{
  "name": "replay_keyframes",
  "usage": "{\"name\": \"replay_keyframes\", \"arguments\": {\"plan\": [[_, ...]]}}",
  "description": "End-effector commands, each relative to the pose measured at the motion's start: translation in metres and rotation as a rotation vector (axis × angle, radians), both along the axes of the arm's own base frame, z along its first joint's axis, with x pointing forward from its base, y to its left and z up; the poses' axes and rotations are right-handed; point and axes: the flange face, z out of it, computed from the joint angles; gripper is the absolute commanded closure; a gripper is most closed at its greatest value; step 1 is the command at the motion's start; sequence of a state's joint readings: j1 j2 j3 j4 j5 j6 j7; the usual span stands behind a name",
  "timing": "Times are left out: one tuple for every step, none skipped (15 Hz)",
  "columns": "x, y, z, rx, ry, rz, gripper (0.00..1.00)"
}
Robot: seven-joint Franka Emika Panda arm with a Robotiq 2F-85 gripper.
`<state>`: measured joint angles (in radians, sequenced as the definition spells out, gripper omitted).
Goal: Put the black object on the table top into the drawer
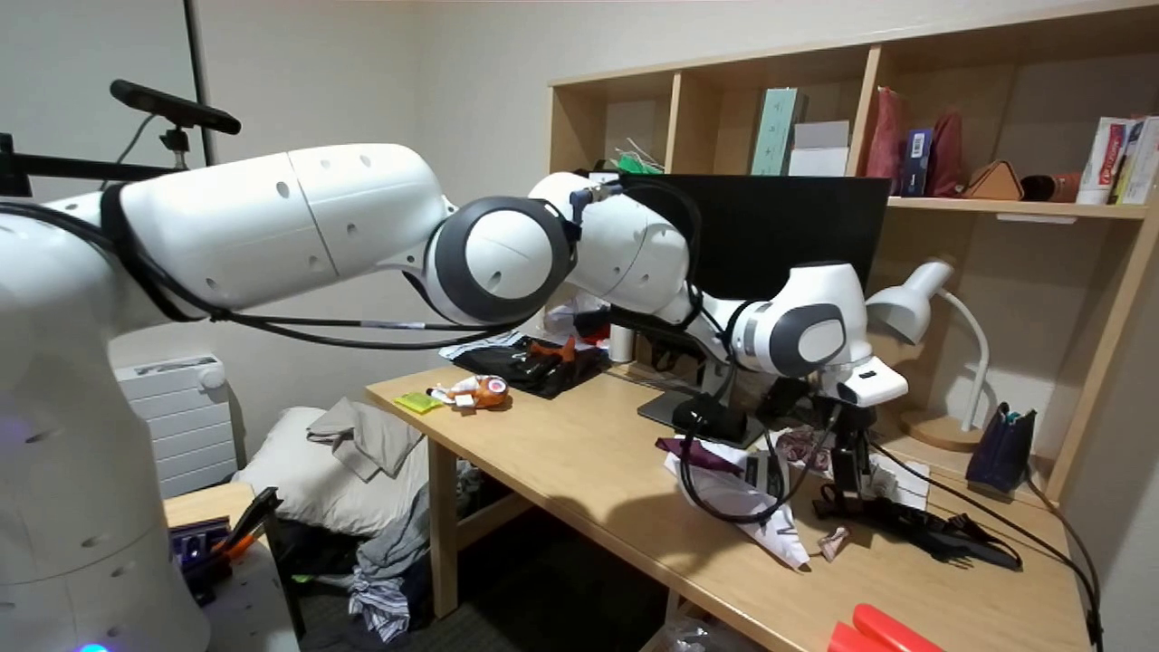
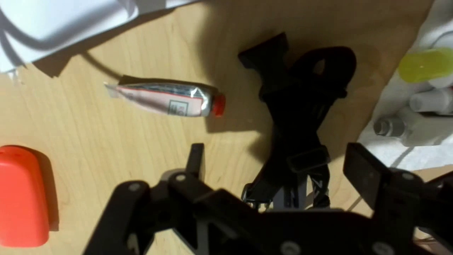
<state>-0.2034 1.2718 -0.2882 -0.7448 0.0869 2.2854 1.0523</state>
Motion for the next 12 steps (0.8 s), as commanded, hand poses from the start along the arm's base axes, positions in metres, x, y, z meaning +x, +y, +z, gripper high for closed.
{"name": "replay_keyframes", "arguments": {"plan": [[0.007, 0.012, -0.007, 0.033, -0.034, 0.040, 0.00], [0.008, 0.015, -0.011, 0.037, -0.039, 0.054, 0.00], [0.009, 0.018, -0.015, 0.042, -0.040, 0.065, 0.00], [0.009, 0.021, -0.020, 0.046, -0.034, 0.075, 0.00], [0.009, 0.024, -0.024, 0.049, -0.033, 0.083, 0.00], [0.008, 0.025, -0.027, 0.052, -0.025, 0.086, 0.00], [0.007, 0.025, -0.031, 0.058, -0.014, 0.081, 0.00], [0.006, 0.025, -0.034, 0.064, -0.005, 0.078, 0.00], [0.005, 0.024, -0.037, 0.064, 0.004, 0.077, 0.00], [0.003, 0.022, -0.041, 0.061, 0.012, 0.077, 0.25], [0.002, 0.021, -0.044, 0.054, 0.020, 0.078, 0.28], [0.001, 0.019, -0.047, 0.051, 0.026, 0.074, 0.35]]}}
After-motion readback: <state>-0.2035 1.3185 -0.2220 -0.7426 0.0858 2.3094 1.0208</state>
